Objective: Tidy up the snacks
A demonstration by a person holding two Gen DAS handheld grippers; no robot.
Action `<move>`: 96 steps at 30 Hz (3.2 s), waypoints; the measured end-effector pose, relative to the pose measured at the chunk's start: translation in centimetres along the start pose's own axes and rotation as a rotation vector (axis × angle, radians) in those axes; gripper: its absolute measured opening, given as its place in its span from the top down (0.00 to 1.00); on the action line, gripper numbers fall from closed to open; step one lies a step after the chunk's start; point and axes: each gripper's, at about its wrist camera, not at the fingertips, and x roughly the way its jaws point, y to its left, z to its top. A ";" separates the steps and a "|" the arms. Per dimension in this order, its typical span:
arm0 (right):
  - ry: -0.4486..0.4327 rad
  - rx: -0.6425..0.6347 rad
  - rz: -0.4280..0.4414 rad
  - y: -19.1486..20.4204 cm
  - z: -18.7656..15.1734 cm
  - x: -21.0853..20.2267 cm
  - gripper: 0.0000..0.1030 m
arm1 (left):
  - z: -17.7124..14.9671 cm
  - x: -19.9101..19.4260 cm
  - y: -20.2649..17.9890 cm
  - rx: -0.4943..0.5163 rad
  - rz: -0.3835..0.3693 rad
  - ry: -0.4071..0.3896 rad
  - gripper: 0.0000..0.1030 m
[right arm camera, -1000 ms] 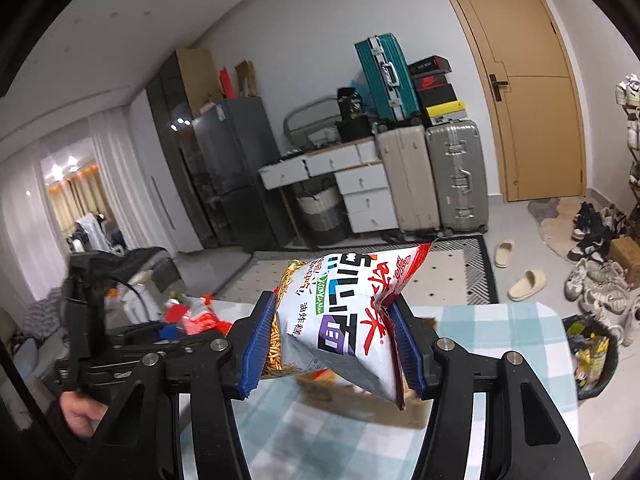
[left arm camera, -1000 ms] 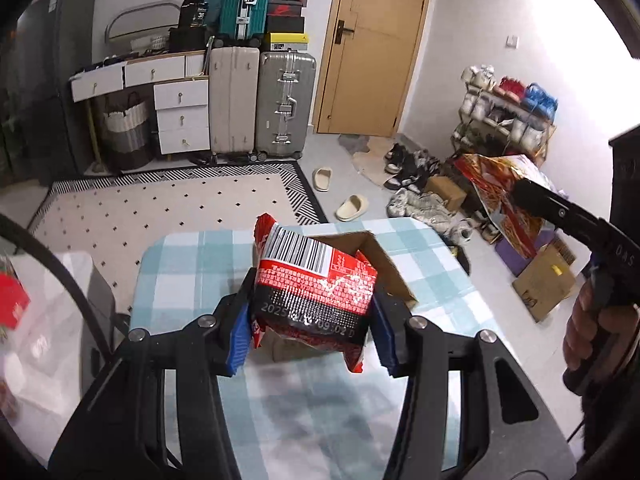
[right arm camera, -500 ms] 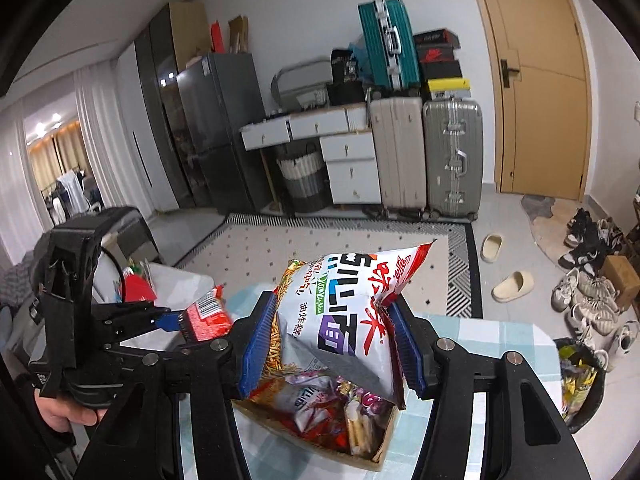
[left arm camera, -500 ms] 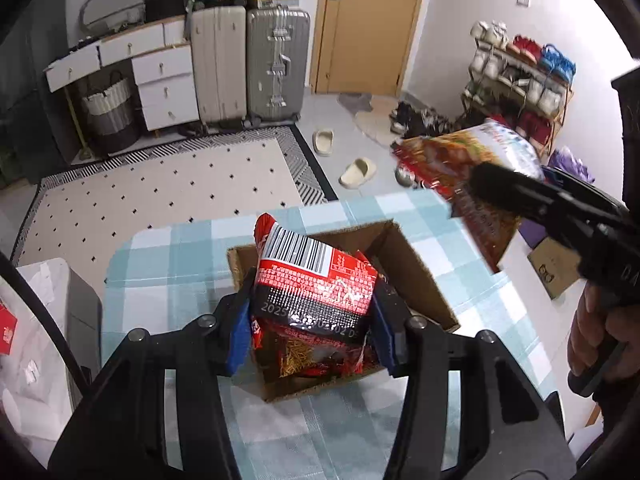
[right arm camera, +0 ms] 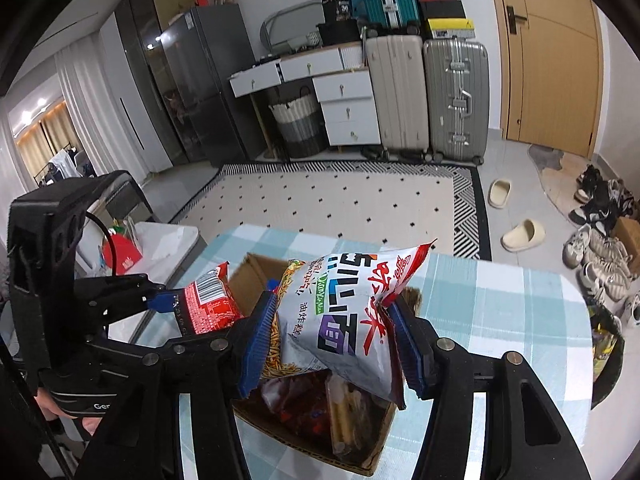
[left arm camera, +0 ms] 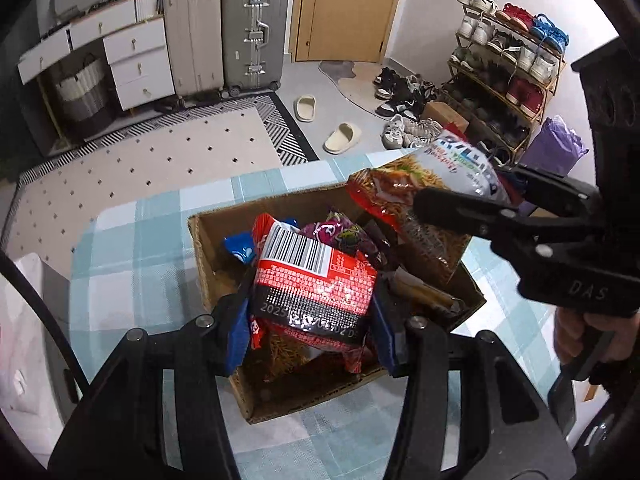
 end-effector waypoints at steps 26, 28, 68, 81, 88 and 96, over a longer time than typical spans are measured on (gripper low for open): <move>-0.020 0.014 -0.015 1.1 -1.3 -4.6 0.37 | -2.3 -5.1 1.4 -0.131 0.046 -0.054 0.24; -0.033 0.009 -0.015 1.4 -1.3 -5.8 0.36 | -3.1 -6.6 1.0 -0.133 0.090 -0.084 0.24; -0.494 -0.060 -0.105 7.9 -26.5 -28.8 0.00 | -26.9 -25.8 -4.2 -0.122 0.299 -0.548 0.00; -0.527 -0.036 -0.137 6.6 -29.3 -24.1 0.00 | -29.7 -18.9 -3.6 -0.117 0.341 -0.598 0.00; -0.482 -0.010 -0.140 5.2 -30.0 -20.9 0.00 | -30.3 -15.2 -2.9 -0.113 0.376 -0.613 0.00; -0.503 -0.013 -0.183 4.7 -30.8 -19.2 0.00 | -31.3 -12.0 -1.7 -0.125 0.351 -0.675 0.00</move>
